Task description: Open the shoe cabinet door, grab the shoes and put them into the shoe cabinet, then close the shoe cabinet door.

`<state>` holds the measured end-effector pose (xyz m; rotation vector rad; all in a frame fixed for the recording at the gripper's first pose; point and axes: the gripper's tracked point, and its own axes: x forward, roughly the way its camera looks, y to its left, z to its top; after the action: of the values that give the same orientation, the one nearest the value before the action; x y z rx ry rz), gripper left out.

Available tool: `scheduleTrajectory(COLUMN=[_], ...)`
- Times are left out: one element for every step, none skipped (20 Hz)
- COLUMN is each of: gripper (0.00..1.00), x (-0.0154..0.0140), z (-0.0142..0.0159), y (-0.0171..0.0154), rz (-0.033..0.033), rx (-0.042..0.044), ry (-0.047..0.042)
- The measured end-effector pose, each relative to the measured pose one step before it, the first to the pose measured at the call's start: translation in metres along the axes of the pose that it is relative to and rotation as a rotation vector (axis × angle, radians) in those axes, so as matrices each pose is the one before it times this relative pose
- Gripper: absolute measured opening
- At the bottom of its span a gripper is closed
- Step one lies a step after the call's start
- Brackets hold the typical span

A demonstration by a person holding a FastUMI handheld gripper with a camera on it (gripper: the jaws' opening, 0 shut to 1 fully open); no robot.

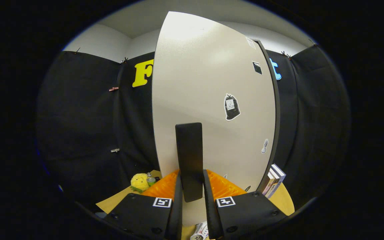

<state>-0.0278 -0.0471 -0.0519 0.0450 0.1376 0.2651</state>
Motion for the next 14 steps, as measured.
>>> scheduleTrajectory(gripper=[0.34, 0.34, 0.34, 0.34, 0.34, 0.34, 0.34, 0.34, 0.34, 0.33, 0.34, 0.34, 0.34, 0.33], x=[-0.00641, -0.00531, -0.00438, -0.00363, -0.00443, -0.00366, -0.00396, -0.00282, -0.00295, -0.00455, -0.00336, -0.00347, -0.00388, -0.00381], z=[0.00088, 0.00053, 0.00018, 0.00063, -0.00011, 0.00025, -0.00005, 0.00036, 0.00016, -0.00078, 0.00033, 0.00036, 0.00013, 0.00022], y=[-0.00395, -0.00435, -0.0046, -0.00397, -0.00374, -0.00351, -0.00313, -0.00384, -0.00409, -0.00331, -0.00385, -0.00398, -0.00468, -0.0044], rz=[0.00784, 0.00664, 0.0057, 0.00415, 0.00357, 0.00211, 0.00172, 0.00063, 0.00008, -0.0016, -0.00257, -0.00219, -0.00372, -0.00556], rx=[0.00216, 0.00324, 0.00298, 0.00118, 0.00023, 0.00008, 0.00049, 0.00045, 0.00012, 0.00008, -0.0007, -0.0017, 0.00067, 0.00233], ry=[0.00055, 0.00117, 0.00101, 0.00192, 0.00013, 0.00331, 0.00056, 0.00164, 0.00124, 0.00034, 0.00061, 0.00143, 0.0005, 0.00023])
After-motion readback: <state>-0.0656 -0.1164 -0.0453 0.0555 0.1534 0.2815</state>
